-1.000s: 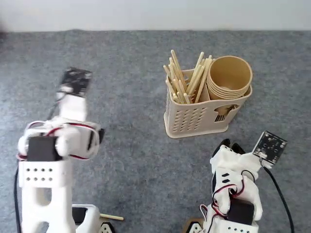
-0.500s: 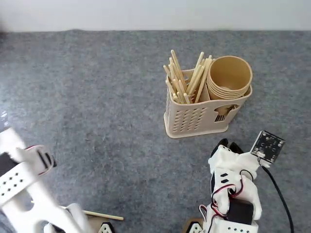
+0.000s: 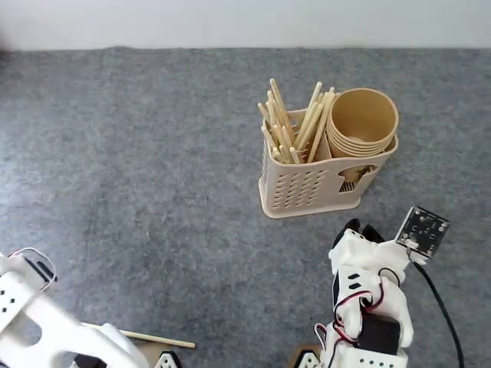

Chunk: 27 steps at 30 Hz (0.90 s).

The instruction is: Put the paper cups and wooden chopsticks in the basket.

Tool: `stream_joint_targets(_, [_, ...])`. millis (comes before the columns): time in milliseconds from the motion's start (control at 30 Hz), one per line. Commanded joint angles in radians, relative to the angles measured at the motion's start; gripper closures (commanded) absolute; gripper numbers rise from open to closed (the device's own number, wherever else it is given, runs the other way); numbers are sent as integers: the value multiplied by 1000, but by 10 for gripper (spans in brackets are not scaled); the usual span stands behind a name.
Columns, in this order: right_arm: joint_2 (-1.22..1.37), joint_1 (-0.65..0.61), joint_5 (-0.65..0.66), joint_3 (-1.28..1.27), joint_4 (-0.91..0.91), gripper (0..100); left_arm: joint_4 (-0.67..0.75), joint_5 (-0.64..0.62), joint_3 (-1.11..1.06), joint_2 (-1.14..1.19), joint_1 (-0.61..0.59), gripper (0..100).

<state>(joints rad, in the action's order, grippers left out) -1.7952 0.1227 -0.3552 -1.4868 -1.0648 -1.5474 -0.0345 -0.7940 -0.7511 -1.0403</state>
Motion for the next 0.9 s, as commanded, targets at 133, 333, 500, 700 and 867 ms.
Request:
stream_joint_targets(133, [-13, -5, -3, 6, 5, 898, -72, -6, 87, 180, -2, 841])
stream_joint_targets(333, [-13, -5, -3, 6, 5, 898, -181, -5, 269, 631, -2, 846])
stream_joint_targets(500, [-13, -7, -3, 5, 5, 898, -176, -5, 321, 835, -9, 844])
stream_joint_targets(700, [-13, -5, -3, 5, 5, 898, -115, 5, 331, 862, -51, 749])
stream_joint_targets(867, [-13, -5, -3, 5, 5, 898, -69, 68, 329, 864, -127, 704])
